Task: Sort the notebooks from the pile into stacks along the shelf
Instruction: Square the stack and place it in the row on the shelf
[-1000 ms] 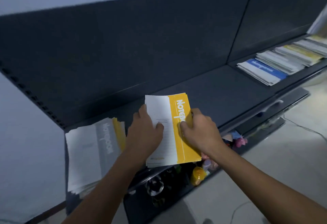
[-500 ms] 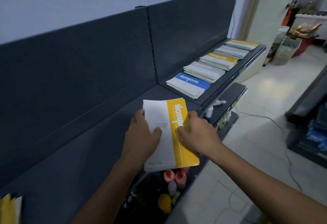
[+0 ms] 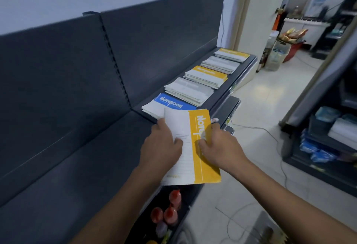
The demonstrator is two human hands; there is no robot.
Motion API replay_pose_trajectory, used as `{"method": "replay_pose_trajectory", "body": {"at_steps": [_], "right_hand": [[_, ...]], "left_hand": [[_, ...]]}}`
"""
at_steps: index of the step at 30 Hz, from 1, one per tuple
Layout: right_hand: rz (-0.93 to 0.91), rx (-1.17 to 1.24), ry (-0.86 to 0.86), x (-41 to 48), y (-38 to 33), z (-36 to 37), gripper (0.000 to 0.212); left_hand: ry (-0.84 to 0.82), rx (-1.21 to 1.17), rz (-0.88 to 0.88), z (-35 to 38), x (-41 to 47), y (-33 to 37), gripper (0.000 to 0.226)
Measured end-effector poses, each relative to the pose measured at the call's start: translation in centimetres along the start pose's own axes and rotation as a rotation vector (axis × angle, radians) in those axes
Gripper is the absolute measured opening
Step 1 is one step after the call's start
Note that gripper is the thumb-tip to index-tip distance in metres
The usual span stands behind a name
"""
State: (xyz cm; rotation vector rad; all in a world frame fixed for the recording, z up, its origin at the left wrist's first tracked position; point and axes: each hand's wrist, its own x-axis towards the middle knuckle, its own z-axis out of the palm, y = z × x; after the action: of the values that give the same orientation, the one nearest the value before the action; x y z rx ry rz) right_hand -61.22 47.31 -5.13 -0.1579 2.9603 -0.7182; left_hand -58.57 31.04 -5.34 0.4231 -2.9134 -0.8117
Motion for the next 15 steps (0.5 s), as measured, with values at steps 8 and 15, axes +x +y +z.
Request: {"method": "replay_pose_trajectory", "body": {"at_steps": [8,15], "right_hand": [[0.09,-0.027,0.074,7.8,1.3,-1.4,0.032],[0.196,0.0,0.092,13.5,4.4,-3.4,0.028]], "left_hand": [[-0.029,-0.016,0.101,2.6,9.2,3.2,0.049],[-0.08,-0.022,0.163,4.7,15.0,7.0,0.046]]}}
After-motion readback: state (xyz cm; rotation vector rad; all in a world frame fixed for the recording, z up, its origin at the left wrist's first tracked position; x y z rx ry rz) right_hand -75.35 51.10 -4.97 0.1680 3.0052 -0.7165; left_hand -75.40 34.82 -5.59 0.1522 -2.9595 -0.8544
